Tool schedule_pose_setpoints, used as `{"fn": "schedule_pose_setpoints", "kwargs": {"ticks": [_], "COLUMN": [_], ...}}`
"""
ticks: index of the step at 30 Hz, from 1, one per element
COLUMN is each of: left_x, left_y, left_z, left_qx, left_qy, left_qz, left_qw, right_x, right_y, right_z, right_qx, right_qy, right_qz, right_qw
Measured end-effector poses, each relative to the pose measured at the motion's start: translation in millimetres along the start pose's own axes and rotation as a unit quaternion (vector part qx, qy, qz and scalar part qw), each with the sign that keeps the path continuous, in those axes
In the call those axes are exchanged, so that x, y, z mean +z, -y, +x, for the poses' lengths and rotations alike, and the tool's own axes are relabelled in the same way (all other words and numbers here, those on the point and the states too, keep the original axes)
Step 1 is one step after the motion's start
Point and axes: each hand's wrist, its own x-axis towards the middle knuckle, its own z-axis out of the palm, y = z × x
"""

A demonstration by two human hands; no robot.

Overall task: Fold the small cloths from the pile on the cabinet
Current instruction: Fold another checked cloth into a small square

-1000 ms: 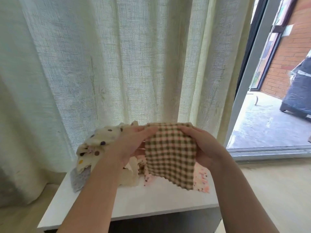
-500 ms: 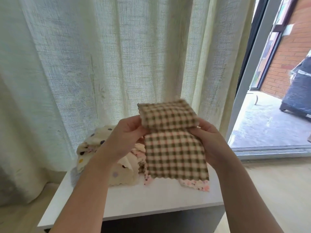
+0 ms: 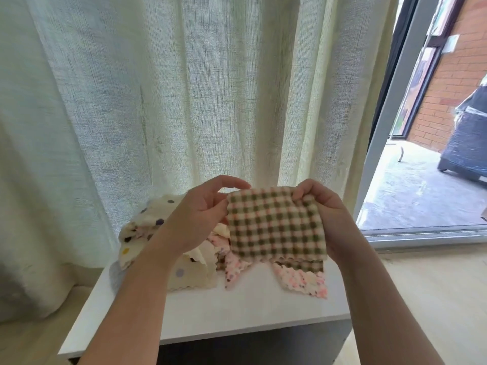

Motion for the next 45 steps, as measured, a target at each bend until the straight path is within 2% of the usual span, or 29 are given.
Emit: {"fn": "schedule_pose_setpoints", "kwargs": {"ticks": [7,11,17,20,22,24,26,28,30,34,37,40,45], "left_x": [2.0,0.6,-2.6,-1.1,-2.8,-7.9,-5.2,4.4,8.9,-1.9,-6.1,-4.7,-9.6], "left_y": [-10.5,-5.7,-6.2,-11.4,-11.2,-7.3,-6.0,-7.3,-10.5,-12.3,-16.8,-21.3,-23.8], "left_z": [-1.5,-0.1,0.1,-2.5,-2.0,-1.2,0.0,-0.1,0.5,-0.7,-2.8,-4.6,-6.8], "left_qx": [0.063,0.063,0.057,0.024,-0.005,-0.037,-0.083,-0.078,-0.056,-0.093,-0.113,-0.108,-0.105], "left_qy": [-0.062,-0.085,-0.105,-0.096,-0.108,-0.067,0.035,0.089,0.073,-0.019,-0.060,-0.056,-0.023], "left_qz": [0.006,-0.004,-0.012,-0.001,0.050,0.110,0.142,0.186,0.203,0.126,0.105,0.088,0.092], "left_qw": [0.996,0.994,0.993,0.995,0.993,0.991,0.986,0.975,0.975,0.987,0.986,0.989,0.990], "right_x": [-0.8,0.3,1.2,4.3,5.3,7.3,12.1,16.5,15.0,1.7,-2.7,2.0,2.4], "right_y": [2.9,3.9,5.1,6.4,6.1,7.1,8.8,8.2,6.2,6.6,7.5,4.8,0.3], "right_z": [-1.3,-1.2,0.7,1.8,2.1,1.6,0.8,0.7,1.1,-1.0,-3.4,-3.5,-0.2], "right_qx": [-0.017,-0.039,-0.103,-0.133,-0.135,-0.136,-0.134,-0.126,-0.097,-0.012,0.020,0.041,-0.004], "right_qy": [-0.009,0.010,0.004,-0.018,-0.011,-0.002,0.007,0.006,-0.003,0.005,0.057,0.098,0.036], "right_qz": [-0.018,-0.025,-0.117,-0.134,-0.141,-0.163,-0.180,-0.189,-0.205,-0.219,-0.227,-0.249,-0.290], "right_qw": [1.000,0.999,0.988,0.982,0.981,0.977,0.974,0.974,0.974,0.976,0.972,0.963,0.956]}}
